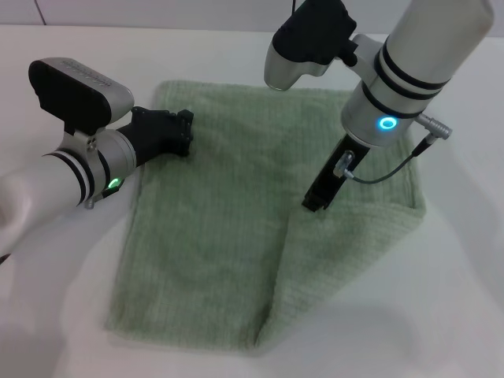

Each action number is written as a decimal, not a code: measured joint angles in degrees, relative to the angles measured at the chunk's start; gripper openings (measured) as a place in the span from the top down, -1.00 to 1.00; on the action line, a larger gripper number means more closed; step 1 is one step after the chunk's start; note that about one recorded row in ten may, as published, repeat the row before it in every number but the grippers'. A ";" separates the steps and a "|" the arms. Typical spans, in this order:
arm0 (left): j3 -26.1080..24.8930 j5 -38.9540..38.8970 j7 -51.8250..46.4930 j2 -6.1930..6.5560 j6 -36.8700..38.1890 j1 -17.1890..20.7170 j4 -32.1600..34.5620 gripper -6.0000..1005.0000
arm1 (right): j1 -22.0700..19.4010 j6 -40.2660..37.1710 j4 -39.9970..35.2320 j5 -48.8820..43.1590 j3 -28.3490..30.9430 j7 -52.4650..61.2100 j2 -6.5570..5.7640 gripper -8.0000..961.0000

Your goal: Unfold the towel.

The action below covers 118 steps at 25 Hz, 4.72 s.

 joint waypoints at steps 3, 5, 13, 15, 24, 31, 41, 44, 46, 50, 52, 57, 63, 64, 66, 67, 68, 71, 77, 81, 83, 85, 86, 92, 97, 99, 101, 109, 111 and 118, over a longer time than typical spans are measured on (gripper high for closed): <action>0.00 0.00 0.02 0.00 0.00 0.00 0.00 0.99 | 0.00 1.14 -1.64 -0.41 -0.11 -0.01 -0.13 0.89; -0.02 0.00 0.09 0.03 0.00 0.00 0.00 0.99 | -0.16 2.06 -2.97 -0.51 -0.12 -0.05 -0.20 0.89; -0.05 0.00 0.20 0.09 0.00 0.03 0.00 0.99 | -0.85 7.85 -9.67 -0.73 -0.84 -0.07 -0.27 0.90; -0.02 0.00 0.22 0.09 0.00 0.07 -0.01 0.99 | -1.10 9.96 -11.80 -0.73 -1.02 -0.06 -0.27 0.90; -0.10 0.00 0.33 0.11 0.00 0.09 0.02 0.99 | -1.72 18.55 -19.21 -1.29 -2.47 1.92 -0.19 0.90; -0.43 0.00 0.42 0.18 -0.01 0.10 0.12 0.99 | -2.79 23.95 -24.81 -0.97 -7.49 4.11 -0.18 0.89; -0.53 -0.09 0.44 0.27 -0.04 0.34 0.62 0.99 | -2.47 28.64 -26.66 -0.17 -14.91 5.59 -0.18 0.90; -0.53 -0.16 0.47 0.27 -0.03 0.35 0.70 0.99 | -1.51 28.82 -25.55 1.57 -17.53 6.42 -0.25 0.90; -0.53 -0.21 0.48 0.27 -0.01 0.35 0.74 0.99 | -0.66 28.85 -23.91 3.02 -19.61 7.05 -0.26 0.90; -0.53 -0.23 0.49 0.27 0.00 0.36 0.77 0.99 | 1.06 28.97 -20.19 5.90 -23.73 8.92 -0.26 0.90; -0.53 -0.27 0.50 0.27 0.00 0.38 0.97 0.99 | 1.80 29.00 -19.32 8.01 -25.42 9.97 -0.35 0.90; -0.53 -0.20 0.50 0.26 0.00 0.61 1.30 0.99 | 3.15 29.26 -18.33 10.50 -29.24 12.14 -0.47 0.90; -0.53 -0.14 0.58 0.31 0.00 0.73 1.40 0.99 | 3.71 29.44 -17.54 10.29 -32.07 12.55 -0.50 0.90; -0.53 -0.13 0.59 0.32 0.00 0.74 1.41 0.99 | 3.73 29.39 -18.02 10.09 -32.09 12.55 -0.51 0.90; -0.53 -0.12 0.59 0.33 0.00 0.79 1.41 0.99 | 3.76 29.38 -18.11 9.85 -32.11 12.55 -0.53 0.87; -0.53 -0.11 0.59 0.34 0.00 0.81 1.41 0.99 | 3.81 29.37 -18.05 9.59 -32.11 12.56 -0.53 0.85; -0.53 -0.09 0.59 0.35 0.00 0.82 1.41 0.99 | 3.88 29.34 -17.94 9.30 -32.13 12.55 -0.53 0.84; -0.53 -0.08 0.59 0.35 0.00 0.81 1.41 0.99 | 4.15 29.23 -17.58 8.58 -32.18 12.38 -0.54 0.74; -0.53 -0.08 0.59 0.35 0.00 0.80 1.41 0.99 | 4.54 29.13 -17.70 7.00 -32.35 12.05 -0.53 0.40; -0.53 -0.09 0.60 0.36 0.00 0.79 1.41 0.99 | 4.94 29.15 -17.86 5.13 -32.38 11.96 -0.53 0.34; -0.53 -0.09 0.59 0.35 0.00 0.79 1.41 0.99 | 5.17 29.17 -17.88 4.57 -32.39 11.94 -0.56 0.30; -0.53 -0.09 0.59 0.35 -0.05 0.80 1.41 0.99 | 5.27 29.18 -17.95 3.35 -32.38 11.92 -0.59 0.27; -0.53 -0.09 0.59 0.35 -0.07 0.83 1.40 0.99 | 5.33 29.18 -18.01 2.67 -32.35 11.92 -0.59 0.26; -0.45 -0.09 0.59 0.35 -0.16 1.15 1.41 0.99 | 5.75 29.09 -20.35 -2.66 -30.62 11.78 -0.55 0.26; -0.52 -0.09 0.59 0.35 0.00 1.28 1.40 0.99 | 3.95 25.73 -25.94 -11.94 -24.73 10.55 -0.09 0.26; -0.53 -0.09 0.59 0.35 0.00 1.30 1.40 0.99 | 2.87 22.20 -28.12 -14.60 -22.69 10.56 -0.07 0.26; -0.53 -0.09 0.59 0.35 0.00 1.32 1.41 0.99 | 1.49 18.69 -30.09 -16.05 -20.19 10.56 -0.06 0.26; -0.47 -0.18 0.59 0.42 0.01 1.70 2.15 0.99 | -9.42 -2.99 -39.59 -16.98 -14.41 10.16 -0.13 0.26; -0.50 -0.33 0.58 0.43 0.03 1.73 2.17 0.99 | -12.19 -8.92 -40.24 -16.60 -13.78 9.93 -0.06 0.26; -0.82 -0.57 -0.10 0.47 0.13 3.03 4.56 0.99 | -23.82 -34.41 -41.13 -12.48 -13.28 8.18 -0.45 0.26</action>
